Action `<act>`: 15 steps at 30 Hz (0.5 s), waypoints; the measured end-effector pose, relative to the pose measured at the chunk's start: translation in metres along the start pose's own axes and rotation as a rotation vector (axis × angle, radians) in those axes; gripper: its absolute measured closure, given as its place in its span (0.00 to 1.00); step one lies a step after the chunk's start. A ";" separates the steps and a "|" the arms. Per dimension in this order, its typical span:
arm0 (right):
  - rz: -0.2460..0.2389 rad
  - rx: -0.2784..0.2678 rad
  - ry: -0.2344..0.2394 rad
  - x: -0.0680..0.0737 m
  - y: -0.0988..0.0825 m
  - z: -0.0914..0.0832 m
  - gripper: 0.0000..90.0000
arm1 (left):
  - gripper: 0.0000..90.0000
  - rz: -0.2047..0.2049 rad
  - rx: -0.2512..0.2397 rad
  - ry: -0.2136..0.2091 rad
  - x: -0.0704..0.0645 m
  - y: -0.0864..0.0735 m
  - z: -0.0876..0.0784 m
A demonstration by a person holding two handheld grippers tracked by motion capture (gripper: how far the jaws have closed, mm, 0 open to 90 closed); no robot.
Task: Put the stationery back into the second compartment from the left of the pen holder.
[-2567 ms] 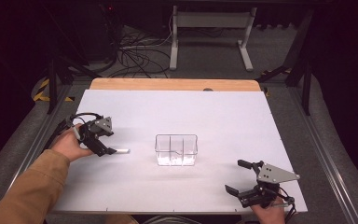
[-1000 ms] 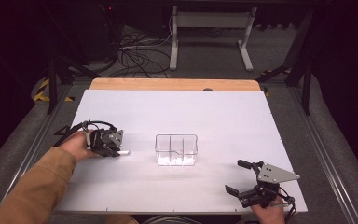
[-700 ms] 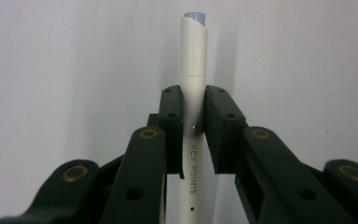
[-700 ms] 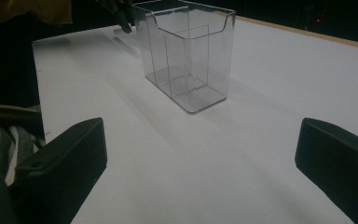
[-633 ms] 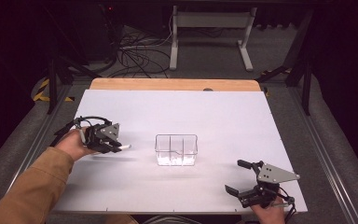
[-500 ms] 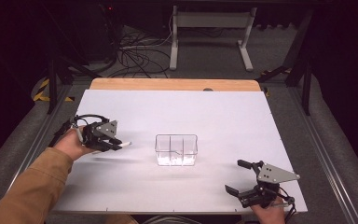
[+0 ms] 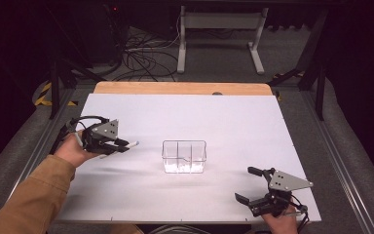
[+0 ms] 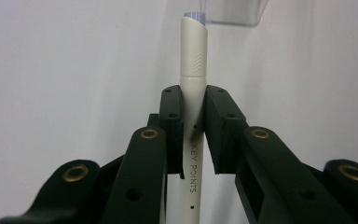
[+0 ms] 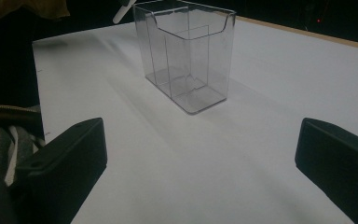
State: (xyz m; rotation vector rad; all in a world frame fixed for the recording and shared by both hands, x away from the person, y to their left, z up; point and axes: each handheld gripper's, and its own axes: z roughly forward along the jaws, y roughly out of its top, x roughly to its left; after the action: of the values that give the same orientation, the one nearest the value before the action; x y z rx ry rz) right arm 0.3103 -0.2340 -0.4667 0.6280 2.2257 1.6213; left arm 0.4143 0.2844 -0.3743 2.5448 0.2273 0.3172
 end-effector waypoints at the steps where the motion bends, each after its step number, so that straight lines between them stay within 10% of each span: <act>1: 0.000 0.000 0.002 0.000 0.000 0.001 0.03 | 0.87 -0.007 -0.014 0.006 0.000 0.001 -0.002; 15: -0.006 0.006 0.012 0.000 0.002 0.004 0.03 | 0.87 -0.149 -0.289 -0.038 0.001 0.002 -0.030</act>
State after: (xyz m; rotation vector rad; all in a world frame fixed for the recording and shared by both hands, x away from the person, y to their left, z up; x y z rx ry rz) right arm 0.3126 -0.2308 -0.4663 0.6145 2.2399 1.6202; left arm 0.4072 0.2984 -0.3490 2.2325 0.3294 0.2261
